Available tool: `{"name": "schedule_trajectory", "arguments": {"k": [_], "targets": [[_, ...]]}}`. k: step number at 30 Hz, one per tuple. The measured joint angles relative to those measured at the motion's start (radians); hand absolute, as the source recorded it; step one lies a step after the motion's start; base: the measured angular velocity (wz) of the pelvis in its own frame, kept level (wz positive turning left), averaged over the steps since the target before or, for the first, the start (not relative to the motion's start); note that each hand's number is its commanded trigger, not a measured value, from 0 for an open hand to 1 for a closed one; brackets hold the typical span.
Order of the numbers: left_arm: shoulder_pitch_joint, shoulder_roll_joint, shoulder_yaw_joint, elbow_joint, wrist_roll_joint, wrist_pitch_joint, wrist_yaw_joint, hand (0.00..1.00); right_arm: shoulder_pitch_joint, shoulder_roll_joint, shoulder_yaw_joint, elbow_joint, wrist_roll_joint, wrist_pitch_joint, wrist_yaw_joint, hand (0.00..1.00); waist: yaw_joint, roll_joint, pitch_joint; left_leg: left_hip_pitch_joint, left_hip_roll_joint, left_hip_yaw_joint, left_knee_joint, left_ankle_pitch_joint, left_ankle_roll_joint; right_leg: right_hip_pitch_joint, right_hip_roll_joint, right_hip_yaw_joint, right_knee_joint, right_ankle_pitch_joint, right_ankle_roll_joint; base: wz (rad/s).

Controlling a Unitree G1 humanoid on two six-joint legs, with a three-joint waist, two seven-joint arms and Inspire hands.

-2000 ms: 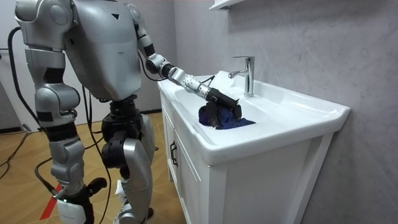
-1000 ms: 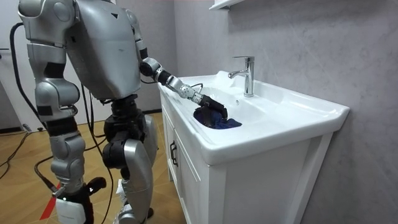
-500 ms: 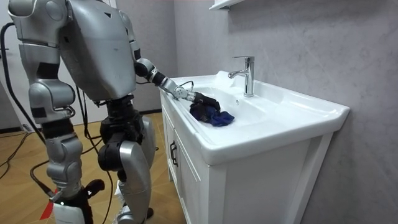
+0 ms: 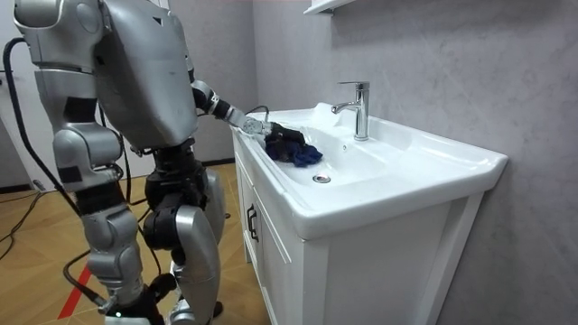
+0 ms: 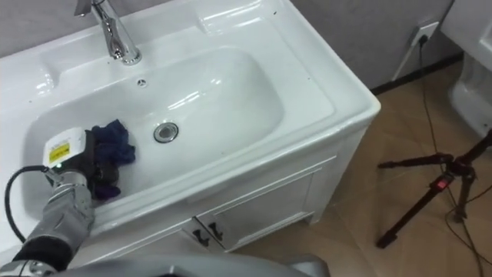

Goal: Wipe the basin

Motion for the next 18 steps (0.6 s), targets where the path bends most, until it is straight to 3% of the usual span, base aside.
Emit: {"name": "schedule_trajectory", "arguments": {"k": [2,3,9,18], "targets": [[0.003,0.015,0.001,-0.035,0.0,0.001,-0.019,1.0,-0.001,-0.009,-0.003,0.0,0.011,-0.004,-0.008,0.0,0.012,0.011,0.0073,-0.003,0.0,-0.011,0.0,0.0,0.0,0.0,0.0,-0.007,-0.003,-0.001,-0.001,0.16],[0.008,0.019,0.01,-0.067,0.0,0.002,-0.031,1.0,0.005,-0.014,-0.003,0.001,0.027,-0.012,-0.009,0.0,0.031,0.019,0.0063,-0.006,0.0,-0.014,0.0,0.0,-0.001,0.001,0.0,-0.008,-0.009,0.0,-0.001,0.04],[0.022,0.053,0.02,-0.199,0.001,0.013,-0.061,1.0,0.002,-0.016,0.016,-0.001,0.065,-0.034,-0.018,0.0,0.055,0.02,0.011,-0.024,-0.005,-0.045,0.007,0.002,-0.003,0.0,-0.01,-0.046,-0.017,-0.004,0.002,0.22],[0.022,0.056,0.02,-0.246,0.019,0.023,-0.061,1.0,-0.022,-0.015,0.092,0.044,0.125,-0.063,-0.028,0.0,0.055,-0.001,0.0252,-0.041,-0.006,-0.058,0.016,0.002,-0.003,-0.005,-0.011,-0.055,-0.017,-0.01,0.001,0.05]]}}
